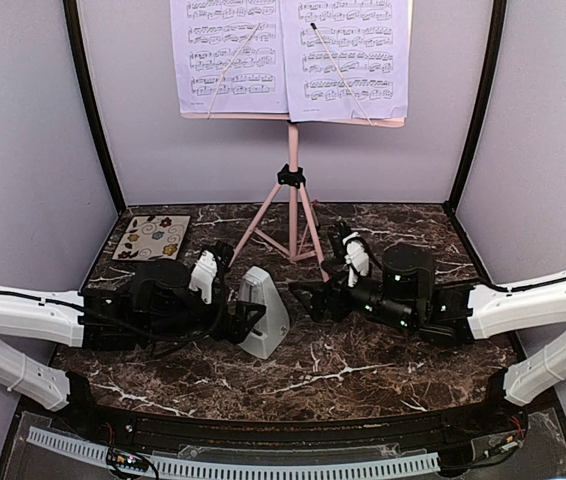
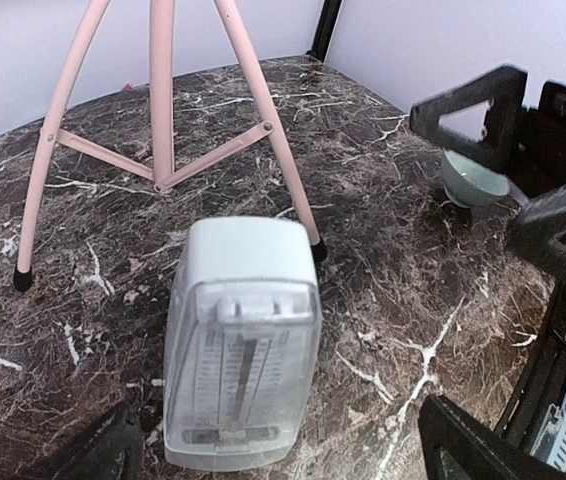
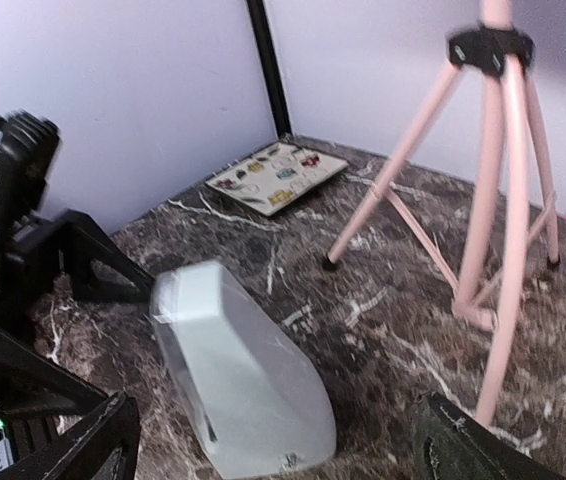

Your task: Set up the instrument practice props

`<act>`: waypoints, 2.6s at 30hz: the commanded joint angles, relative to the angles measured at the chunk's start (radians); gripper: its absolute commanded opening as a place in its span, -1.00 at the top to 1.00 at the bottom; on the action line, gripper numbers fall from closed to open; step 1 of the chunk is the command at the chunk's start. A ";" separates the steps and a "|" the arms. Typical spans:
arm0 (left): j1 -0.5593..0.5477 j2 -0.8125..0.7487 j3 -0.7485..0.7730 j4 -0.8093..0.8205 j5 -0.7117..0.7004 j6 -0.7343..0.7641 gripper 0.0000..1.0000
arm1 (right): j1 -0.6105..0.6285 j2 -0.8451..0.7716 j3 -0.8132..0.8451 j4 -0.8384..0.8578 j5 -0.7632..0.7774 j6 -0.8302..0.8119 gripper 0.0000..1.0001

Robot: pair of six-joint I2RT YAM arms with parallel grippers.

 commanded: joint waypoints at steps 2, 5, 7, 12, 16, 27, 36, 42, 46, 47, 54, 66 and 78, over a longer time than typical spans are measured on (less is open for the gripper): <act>-0.001 0.098 0.085 0.032 -0.110 -0.021 -0.98 | -0.072 -0.053 -0.148 0.036 -0.011 0.199 -0.88; 0.018 0.144 0.111 0.013 -0.147 -0.048 -0.98 | -0.091 -0.061 -0.189 0.044 -0.005 0.260 -0.88; 0.028 0.177 0.122 0.005 -0.154 -0.057 -0.98 | -0.097 -0.063 -0.213 0.067 -0.004 0.279 -0.88; 0.052 0.239 0.096 0.116 -0.087 -0.044 -0.97 | -0.101 -0.044 -0.254 0.128 0.001 0.301 -0.89; 0.059 0.285 0.090 0.176 -0.074 -0.028 -0.90 | -0.104 -0.020 -0.294 0.191 0.015 0.346 -0.89; 0.061 0.368 0.084 0.287 -0.059 -0.013 -0.42 | -0.104 0.077 -0.328 0.295 0.022 0.403 -0.78; 0.044 0.247 0.081 0.359 -0.095 0.053 0.27 | -0.103 0.205 -0.298 0.393 -0.052 0.446 -0.45; -0.018 0.177 0.051 0.478 -0.187 0.122 0.33 | -0.080 0.304 -0.252 0.508 -0.115 0.512 -0.10; -0.047 0.148 0.031 0.540 -0.214 0.170 0.34 | -0.058 0.335 -0.221 0.552 -0.135 0.510 0.05; -0.053 0.144 0.032 0.543 -0.217 0.180 0.35 | -0.054 0.337 -0.219 0.567 -0.137 0.509 0.09; -0.067 0.129 0.029 0.574 -0.216 0.202 0.38 | -0.008 0.326 -0.200 0.588 -0.109 0.449 0.21; -0.072 0.123 0.028 0.583 -0.228 0.223 0.44 | 0.059 0.279 -0.179 0.514 0.031 0.382 0.13; -0.085 0.124 0.028 0.603 -0.219 0.242 0.50 | 0.062 0.278 -0.123 0.365 0.178 0.389 0.79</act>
